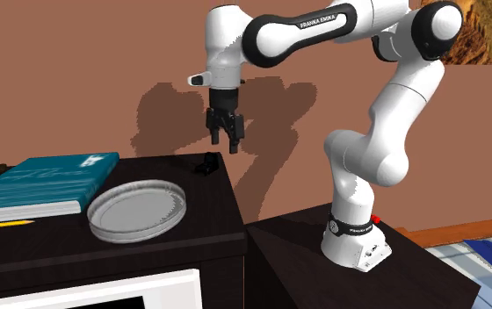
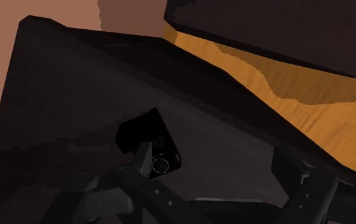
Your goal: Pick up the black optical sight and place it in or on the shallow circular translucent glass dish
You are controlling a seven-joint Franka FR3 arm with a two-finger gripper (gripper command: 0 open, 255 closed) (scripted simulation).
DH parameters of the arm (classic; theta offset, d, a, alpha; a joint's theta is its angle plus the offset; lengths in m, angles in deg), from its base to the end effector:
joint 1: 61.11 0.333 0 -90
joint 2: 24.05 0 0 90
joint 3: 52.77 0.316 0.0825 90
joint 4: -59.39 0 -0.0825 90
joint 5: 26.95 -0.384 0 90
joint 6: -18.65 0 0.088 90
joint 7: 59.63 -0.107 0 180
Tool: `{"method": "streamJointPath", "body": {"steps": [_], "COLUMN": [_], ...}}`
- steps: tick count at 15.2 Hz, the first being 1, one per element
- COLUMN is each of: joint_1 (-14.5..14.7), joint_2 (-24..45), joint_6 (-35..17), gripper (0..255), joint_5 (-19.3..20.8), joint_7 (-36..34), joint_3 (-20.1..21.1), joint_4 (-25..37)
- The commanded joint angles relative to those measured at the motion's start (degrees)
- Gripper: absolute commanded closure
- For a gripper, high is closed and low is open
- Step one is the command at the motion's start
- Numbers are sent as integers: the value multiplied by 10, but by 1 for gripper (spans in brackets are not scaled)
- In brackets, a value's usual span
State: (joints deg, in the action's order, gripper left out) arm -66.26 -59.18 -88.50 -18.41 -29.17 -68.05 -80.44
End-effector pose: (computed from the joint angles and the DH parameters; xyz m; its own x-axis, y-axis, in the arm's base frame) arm 0.3443 -0.1505 0.5089 0.9655 0.2589 0.0295 0.2588 -0.9659 0.0073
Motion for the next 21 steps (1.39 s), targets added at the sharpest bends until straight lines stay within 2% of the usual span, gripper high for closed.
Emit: {"method": "streamJointPath", "body": {"steps": [1, 4, 11, 19, 20, 21], "joint_1": [-6, -10, -11, -11, -11, -11], "joint_2": [26, 61, 78, 80, 80, 80], "joint_6": [-24, -52, -110, -114, -114, -114], "gripper": [0, 0, 0, 0, 255, 255], "joint_5": [16, 28, 32, 32, 32, 32], "joint_7": [34, 74, 74, 74, 74, 74], "joint_3": [-25, -53, -63, -64, -64, -64], "joint_4": [8, 25, -15, -18, -18, -18]}}
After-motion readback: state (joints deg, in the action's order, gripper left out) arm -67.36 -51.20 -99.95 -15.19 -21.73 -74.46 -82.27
